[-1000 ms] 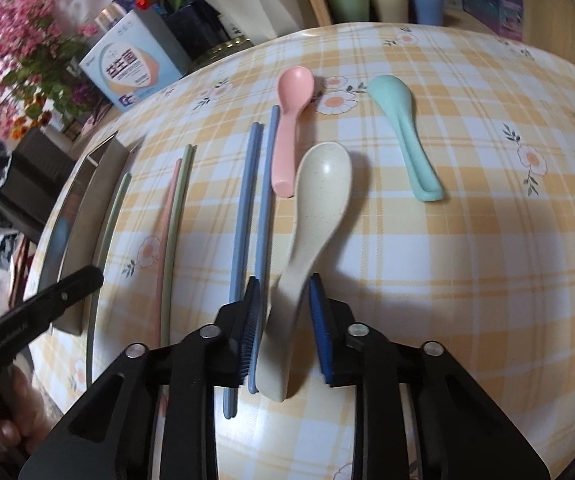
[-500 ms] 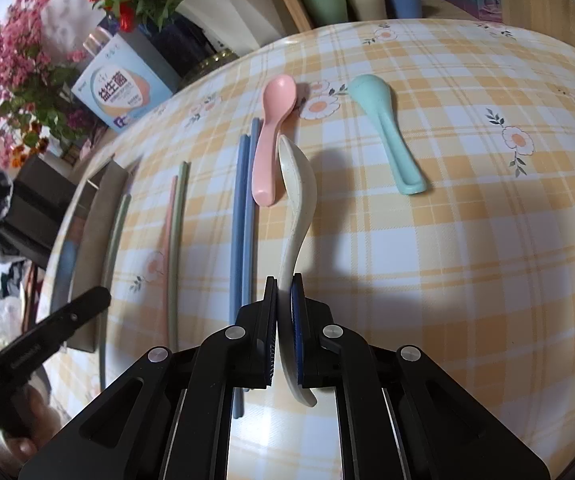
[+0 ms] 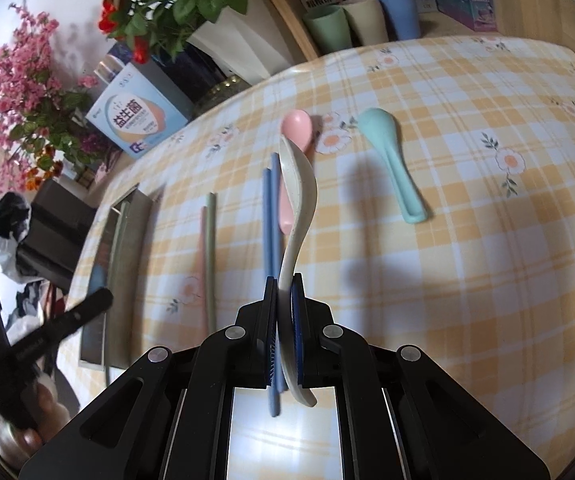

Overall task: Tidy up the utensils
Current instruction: 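Carry the green chopstick into the steel caddy and open the left gripper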

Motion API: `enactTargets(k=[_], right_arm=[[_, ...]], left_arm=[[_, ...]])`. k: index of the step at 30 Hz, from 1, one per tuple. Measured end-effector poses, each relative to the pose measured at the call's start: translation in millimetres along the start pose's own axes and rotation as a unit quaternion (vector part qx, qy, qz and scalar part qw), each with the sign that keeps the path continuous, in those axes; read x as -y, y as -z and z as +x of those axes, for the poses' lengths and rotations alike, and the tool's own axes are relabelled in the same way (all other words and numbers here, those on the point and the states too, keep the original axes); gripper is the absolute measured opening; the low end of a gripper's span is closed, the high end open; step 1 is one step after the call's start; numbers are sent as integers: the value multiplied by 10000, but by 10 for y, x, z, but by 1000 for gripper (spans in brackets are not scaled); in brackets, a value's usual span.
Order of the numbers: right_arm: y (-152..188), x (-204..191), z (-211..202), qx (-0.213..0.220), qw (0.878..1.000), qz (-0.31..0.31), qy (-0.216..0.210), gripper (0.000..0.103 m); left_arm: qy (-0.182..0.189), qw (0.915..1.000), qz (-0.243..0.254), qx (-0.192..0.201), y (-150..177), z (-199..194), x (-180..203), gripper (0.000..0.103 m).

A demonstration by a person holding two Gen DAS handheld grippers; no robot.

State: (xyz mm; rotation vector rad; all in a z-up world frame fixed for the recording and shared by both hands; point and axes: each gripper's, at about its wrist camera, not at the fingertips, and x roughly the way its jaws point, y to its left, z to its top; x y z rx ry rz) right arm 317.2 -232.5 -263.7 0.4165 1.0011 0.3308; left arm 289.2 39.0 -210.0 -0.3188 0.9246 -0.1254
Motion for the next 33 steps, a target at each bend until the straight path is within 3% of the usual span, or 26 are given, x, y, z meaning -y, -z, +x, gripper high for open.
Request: enactTargets(k=[12,18,33], right_arm=[[11,-46,9,24,10000,13,-81,7],[11,12,15,24,9999,97,-74,7],[19,95,21,12,9997,219,-79,7]], left_arm=[[-130,9974,-703,134,-505,-273,-804,6],[-261,9966,-766,-127,-648,-16,-944,6],[-483,9931,-764,-746,-574,492,-1071,6]])
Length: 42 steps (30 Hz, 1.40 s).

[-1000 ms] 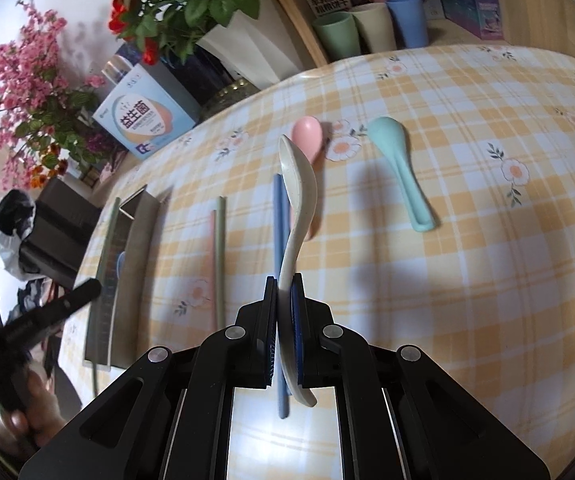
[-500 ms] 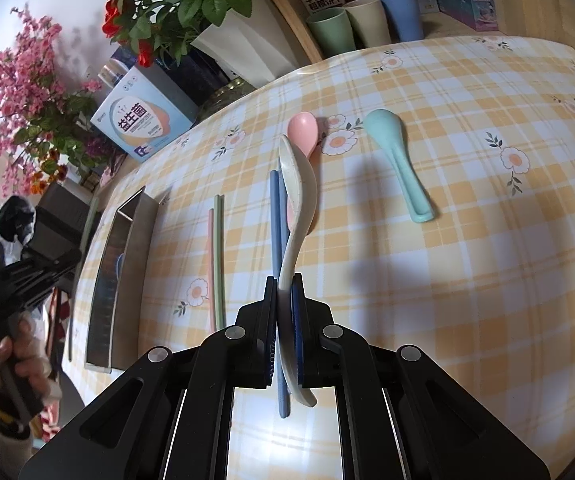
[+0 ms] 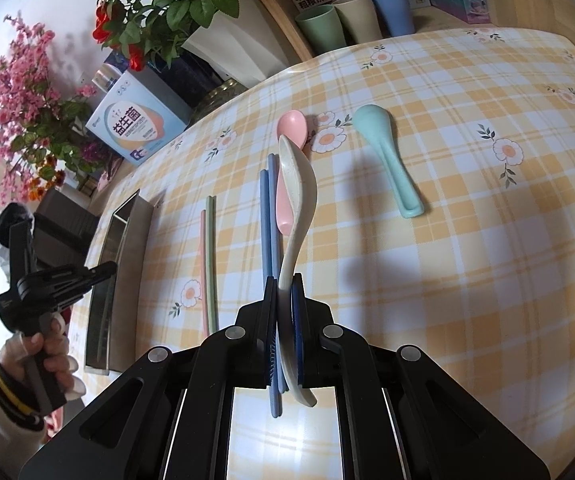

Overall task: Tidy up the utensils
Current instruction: 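Carry the green chopstick into the steel caddy and open the left gripper, then carry the white spoon into the steel caddy and open the right gripper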

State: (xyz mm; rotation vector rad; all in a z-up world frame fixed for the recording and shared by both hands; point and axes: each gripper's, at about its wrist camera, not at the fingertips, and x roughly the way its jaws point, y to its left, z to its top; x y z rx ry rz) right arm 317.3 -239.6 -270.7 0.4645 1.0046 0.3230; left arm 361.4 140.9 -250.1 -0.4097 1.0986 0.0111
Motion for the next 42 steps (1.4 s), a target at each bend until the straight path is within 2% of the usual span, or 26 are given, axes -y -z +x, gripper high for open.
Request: enactTargets(k=[20,33,35,37,42], right_arm=[[3,2,-30,20,10000,25,-11,7],[-4,-10,-63,48,10000,10,-20,7],[-2,-18,-70,54,10000,5,-8,7],[-7,-30,-68,40,10000,1,3,7],[-34,-129,-47,-37,9999,-100,59,7]], left_arm=[[-126,9997,6,-215,-9,161,-16,6],[-132,9998,173,-20,-53,-20,16,8],[-197,9993,315,40,-48,-95,52,18],[-205,9986,466,113,-38,-178,90,46],[-227,9946,960,323,70,-419,163,67]])
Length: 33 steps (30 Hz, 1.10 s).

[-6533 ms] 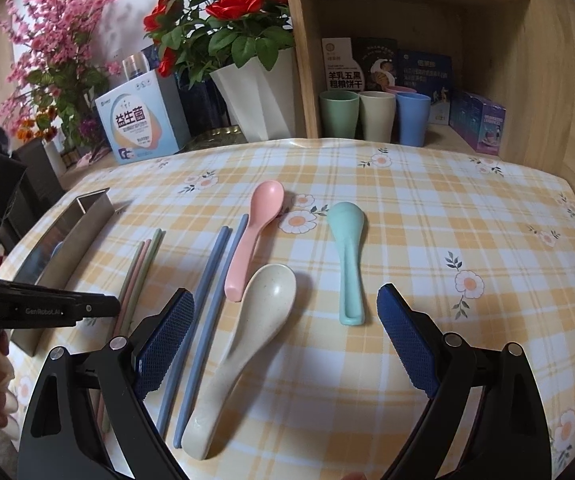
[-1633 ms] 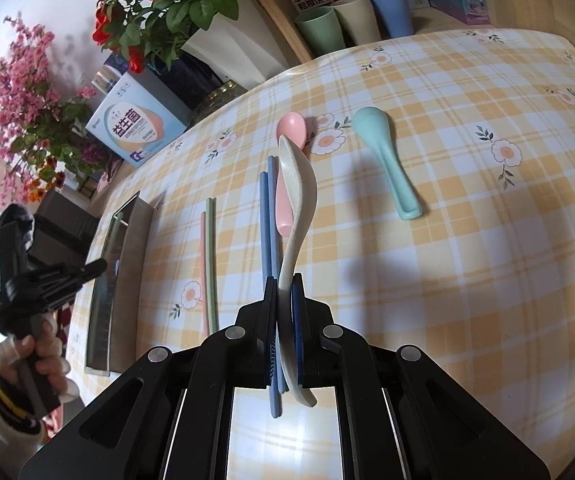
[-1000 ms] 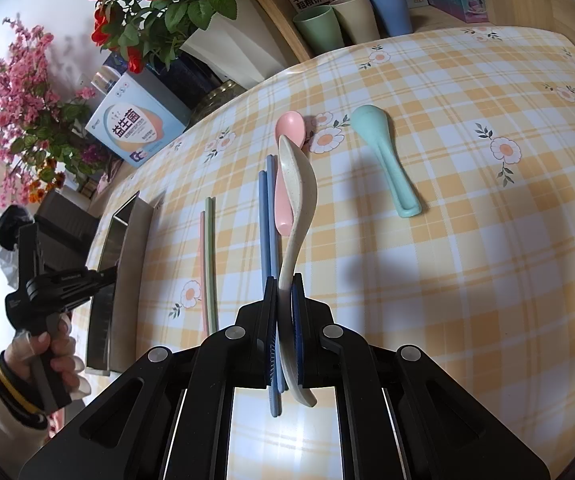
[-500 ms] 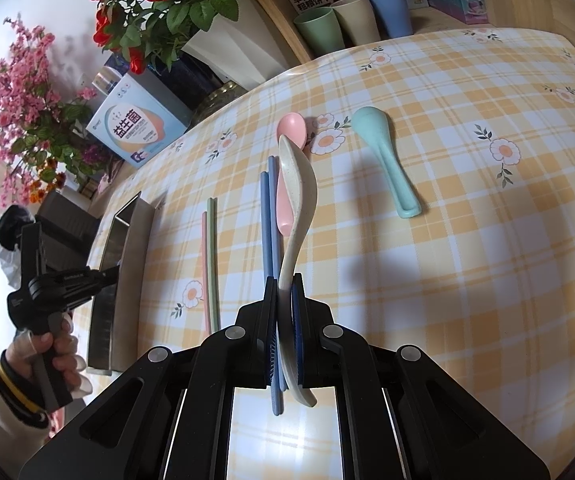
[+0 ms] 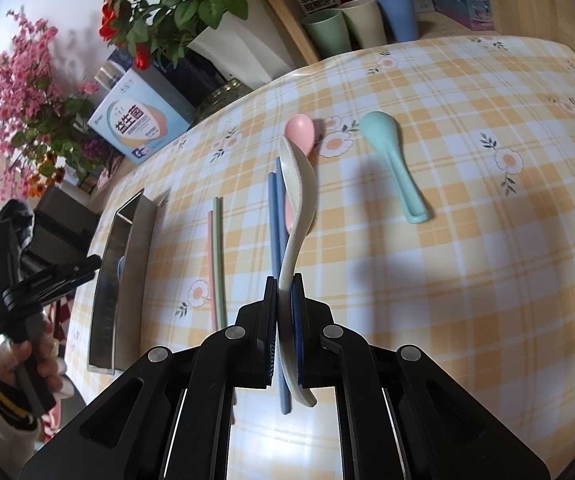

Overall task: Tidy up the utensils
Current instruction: 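Carry the white spoon into the steel caddy and open the right gripper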

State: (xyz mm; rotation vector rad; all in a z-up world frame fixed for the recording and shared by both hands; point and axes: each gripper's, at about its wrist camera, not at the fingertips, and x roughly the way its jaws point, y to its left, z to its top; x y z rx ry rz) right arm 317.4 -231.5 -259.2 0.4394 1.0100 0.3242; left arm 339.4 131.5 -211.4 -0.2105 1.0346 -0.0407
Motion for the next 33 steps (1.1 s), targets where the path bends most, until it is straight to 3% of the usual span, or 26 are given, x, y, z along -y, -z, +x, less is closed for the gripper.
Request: enactTargets(k=[6,10,22,33], right_arm=[[-26,-261,86,-193,9996,-184,-65,7],[-23,-507,216,-408,9985,-353,-115,7],[56,-1587,743,-932,9893,-1059,-367,7],[60,-2278,1215,-1163,9832,-1354,-387,7]], left_arm=[[-122,9994,279,182,131,-200,-71,90],[-124,9992,292,256,203,-301,-215,97],[-241,9977,166,607,400,-642,-737,97],[-265,9971,-84,707,468,-715,-1061,97]])
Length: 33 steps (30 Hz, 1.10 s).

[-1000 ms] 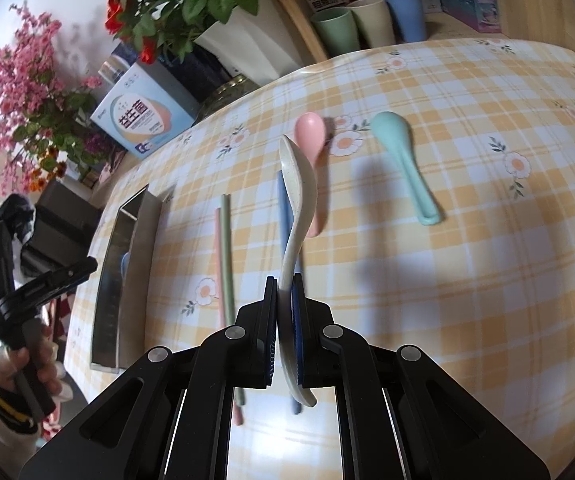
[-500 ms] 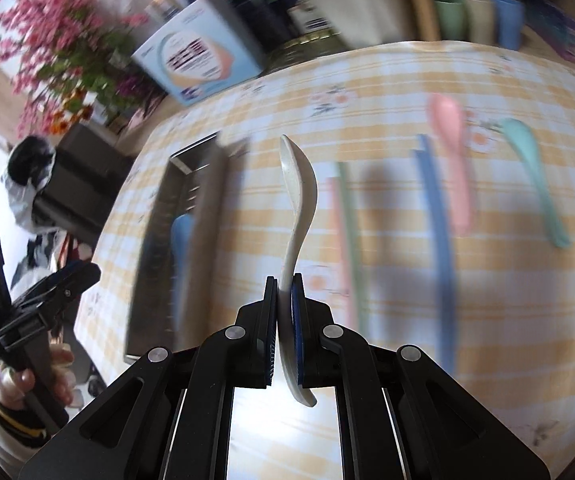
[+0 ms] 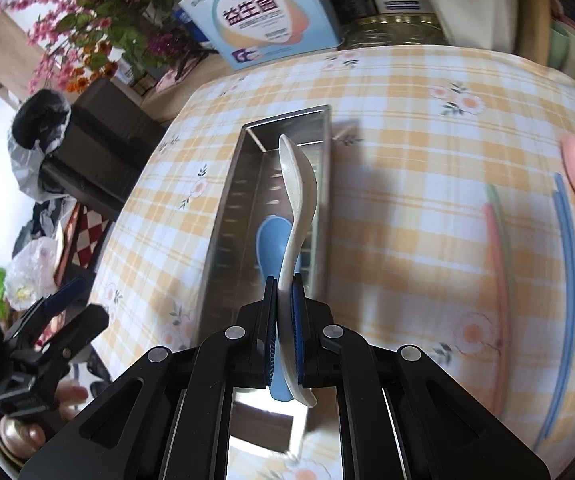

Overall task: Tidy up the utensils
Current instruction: 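Carry the white spoon into the steel caddy and open the right gripper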

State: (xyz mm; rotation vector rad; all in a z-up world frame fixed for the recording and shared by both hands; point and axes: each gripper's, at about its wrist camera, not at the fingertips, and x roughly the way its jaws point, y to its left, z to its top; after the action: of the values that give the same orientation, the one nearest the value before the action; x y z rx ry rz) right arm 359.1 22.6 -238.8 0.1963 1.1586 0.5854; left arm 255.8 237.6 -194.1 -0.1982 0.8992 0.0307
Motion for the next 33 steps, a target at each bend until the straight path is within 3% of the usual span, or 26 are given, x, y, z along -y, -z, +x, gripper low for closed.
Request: enactTargets(k=[10,17,33], right_arm=[[-341,-96,395,-133,9989,-9,450,7],[-463,-111,524,-251,9982,-27,538,9],[-399,179,50,304,9989,27,346,9]], left_arm=[[68,9998,-191,58,-13,-5,-103,97],[108,9997,-229,59,-27,3,-107,97],[44,9998,-114,145,-123,-32,165,97]])
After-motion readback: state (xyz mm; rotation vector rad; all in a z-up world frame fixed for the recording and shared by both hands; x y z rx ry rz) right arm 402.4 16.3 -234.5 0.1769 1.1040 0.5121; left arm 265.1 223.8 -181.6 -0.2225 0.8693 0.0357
